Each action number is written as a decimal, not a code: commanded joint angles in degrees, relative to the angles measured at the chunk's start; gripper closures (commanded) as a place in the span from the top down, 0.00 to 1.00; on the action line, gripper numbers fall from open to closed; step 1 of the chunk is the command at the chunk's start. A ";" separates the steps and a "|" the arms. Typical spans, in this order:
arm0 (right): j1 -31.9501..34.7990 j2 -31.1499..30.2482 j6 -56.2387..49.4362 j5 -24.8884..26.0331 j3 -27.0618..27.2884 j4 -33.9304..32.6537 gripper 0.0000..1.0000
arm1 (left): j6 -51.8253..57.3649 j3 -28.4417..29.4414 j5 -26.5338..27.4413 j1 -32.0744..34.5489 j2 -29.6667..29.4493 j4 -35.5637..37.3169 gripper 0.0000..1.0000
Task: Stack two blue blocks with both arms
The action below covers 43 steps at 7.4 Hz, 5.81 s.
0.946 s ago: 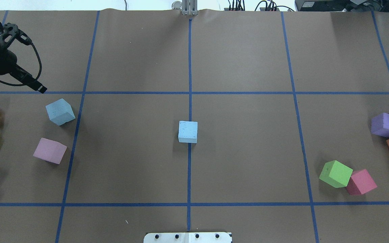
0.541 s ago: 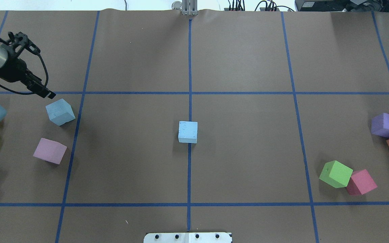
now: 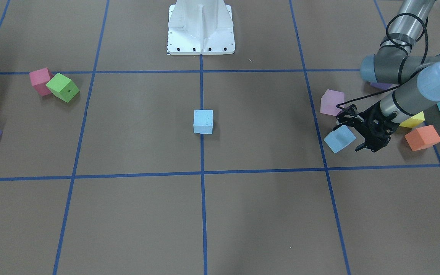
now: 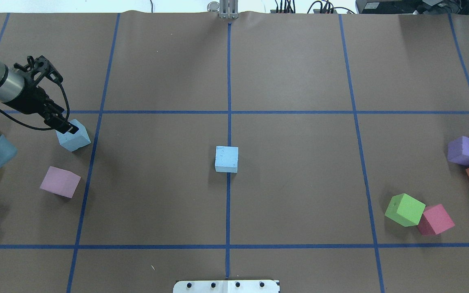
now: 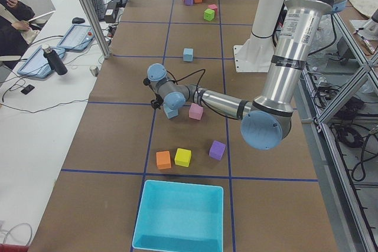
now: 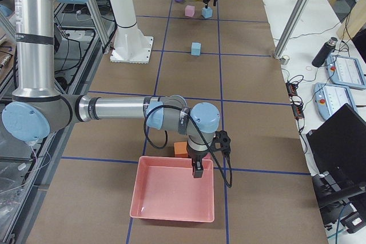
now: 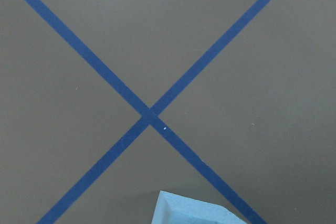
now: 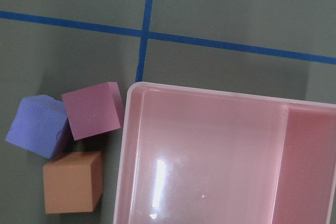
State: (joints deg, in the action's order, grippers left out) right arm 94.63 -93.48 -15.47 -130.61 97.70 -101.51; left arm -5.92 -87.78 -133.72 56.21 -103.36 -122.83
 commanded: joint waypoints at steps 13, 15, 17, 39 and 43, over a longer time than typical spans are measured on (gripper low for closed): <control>-0.05 -0.39 -0.09 0.00 -0.23 0.00 1.00 | 1.52 -2.48 11.04 -9.10 2.64 0.66 0.18; -0.06 -0.39 -0.09 0.00 -0.23 0.00 1.00 | -0.31 -9.81 9.61 -8.66 -4.52 19.08 0.18; -0.06 -0.47 0.00 0.00 -0.32 0.00 1.00 | -20.51 -13.20 9.70 -10.76 -16.12 32.79 0.22; -0.06 -0.83 0.35 -0.08 -0.23 0.00 1.00 | -56.33 -6.31 34.14 -29.32 -35.60 34.65 0.98; -0.06 -0.83 0.44 -0.08 -0.32 0.00 1.00 | -43.72 -21.95 26.84 -23.00 -24.32 42.33 0.98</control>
State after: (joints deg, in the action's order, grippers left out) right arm 94.57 -94.31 -15.05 -130.69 97.52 -101.51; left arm -55.98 -104.54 -105.66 31.76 -134.16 -80.46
